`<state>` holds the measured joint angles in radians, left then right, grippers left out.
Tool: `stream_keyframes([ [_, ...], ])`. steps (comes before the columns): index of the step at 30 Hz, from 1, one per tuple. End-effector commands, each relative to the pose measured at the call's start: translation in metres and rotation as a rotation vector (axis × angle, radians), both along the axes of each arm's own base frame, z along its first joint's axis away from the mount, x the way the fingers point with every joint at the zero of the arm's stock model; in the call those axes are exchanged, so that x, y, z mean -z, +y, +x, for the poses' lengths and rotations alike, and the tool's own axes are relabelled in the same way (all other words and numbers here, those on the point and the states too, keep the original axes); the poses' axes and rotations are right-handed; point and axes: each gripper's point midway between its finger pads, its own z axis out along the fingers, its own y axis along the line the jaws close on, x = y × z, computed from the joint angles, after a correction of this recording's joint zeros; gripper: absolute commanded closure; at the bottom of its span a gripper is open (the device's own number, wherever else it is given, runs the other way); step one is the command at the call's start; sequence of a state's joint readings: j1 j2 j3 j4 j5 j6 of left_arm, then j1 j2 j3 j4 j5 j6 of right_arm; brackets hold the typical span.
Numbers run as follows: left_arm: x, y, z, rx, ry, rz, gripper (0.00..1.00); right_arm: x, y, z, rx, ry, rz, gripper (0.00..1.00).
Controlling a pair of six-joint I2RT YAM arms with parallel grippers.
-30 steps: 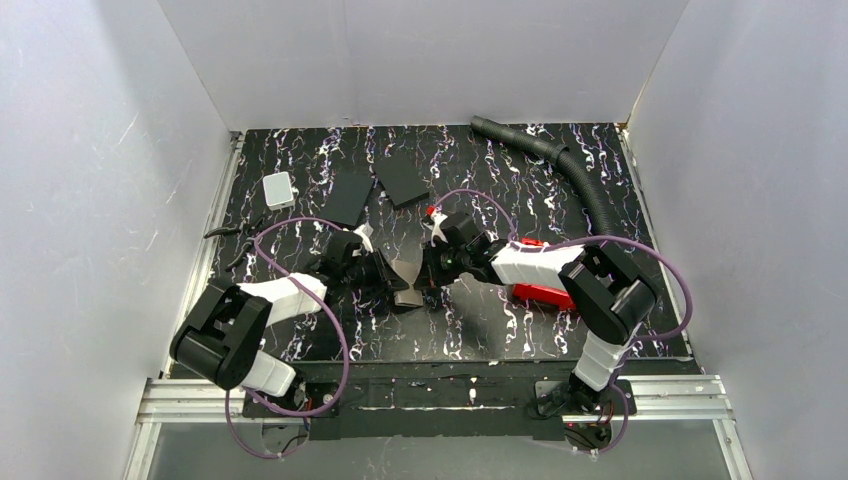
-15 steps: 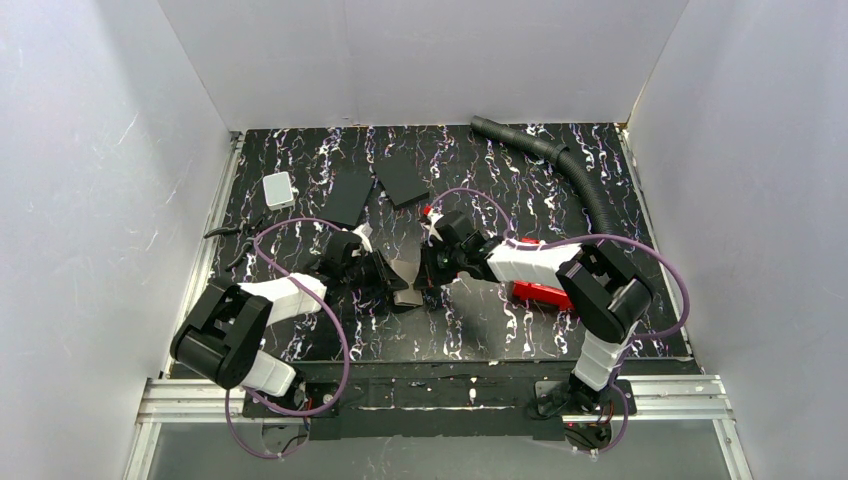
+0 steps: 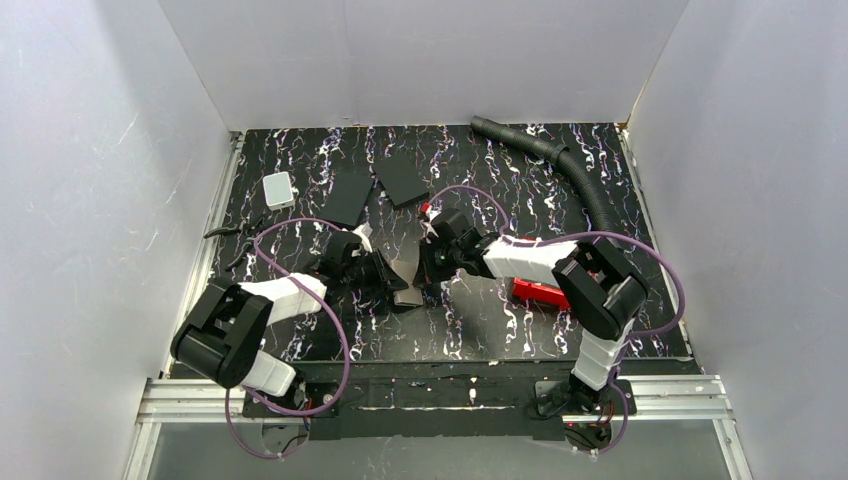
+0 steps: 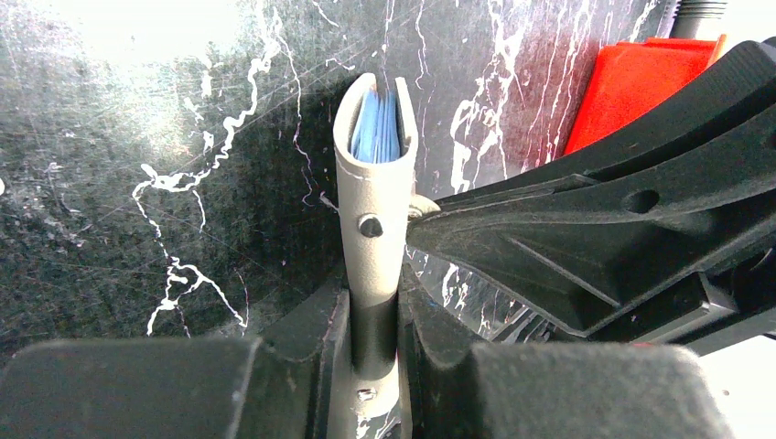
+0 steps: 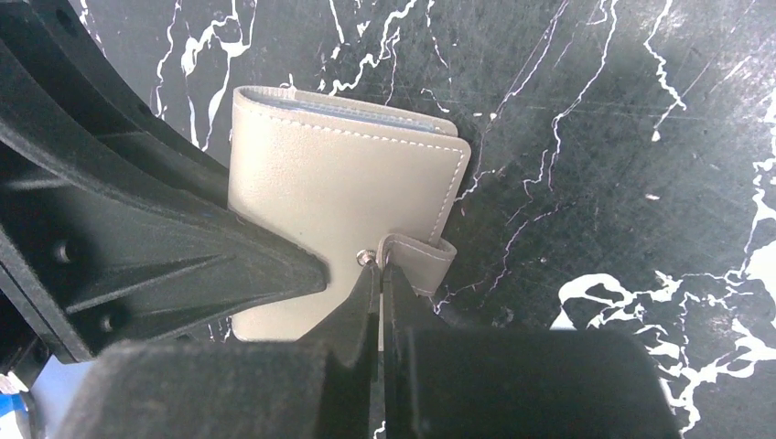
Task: Put the credit cards into the card holder
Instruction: Close the card holder at the center of the board.
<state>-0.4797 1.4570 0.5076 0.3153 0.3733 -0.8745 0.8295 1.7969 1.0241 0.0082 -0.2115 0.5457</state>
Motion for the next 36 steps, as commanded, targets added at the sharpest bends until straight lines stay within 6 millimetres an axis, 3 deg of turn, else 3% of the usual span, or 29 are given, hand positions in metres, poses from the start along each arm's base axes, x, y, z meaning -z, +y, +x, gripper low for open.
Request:
stream_keyframes([
  [1,0.019,0.006,-0.008,0.012,0.037,0.061,1.0,-0.003,0.021,0.004,-0.043,-0.029,0.015,0.99],
  [8,0.02,0.006,-0.009,0.012,0.043,0.059,1.0,0.007,0.022,-0.011,-0.124,-0.063,-0.099,0.99],
  [21,0.028,0.003,-0.011,-0.005,0.107,0.042,1.0,0.032,0.032,-0.038,-0.386,-0.333,-0.365,0.99],
  [28,0.028,0.002,-0.012,0.0,0.112,0.041,1.0,0.053,0.034,-0.06,-0.482,-0.397,-0.392,0.94],
  [36,0.03,0.002,-0.013,0.0,0.12,0.039,1.0,0.061,0.041,-0.076,-0.556,-0.389,-0.329,0.82],
])
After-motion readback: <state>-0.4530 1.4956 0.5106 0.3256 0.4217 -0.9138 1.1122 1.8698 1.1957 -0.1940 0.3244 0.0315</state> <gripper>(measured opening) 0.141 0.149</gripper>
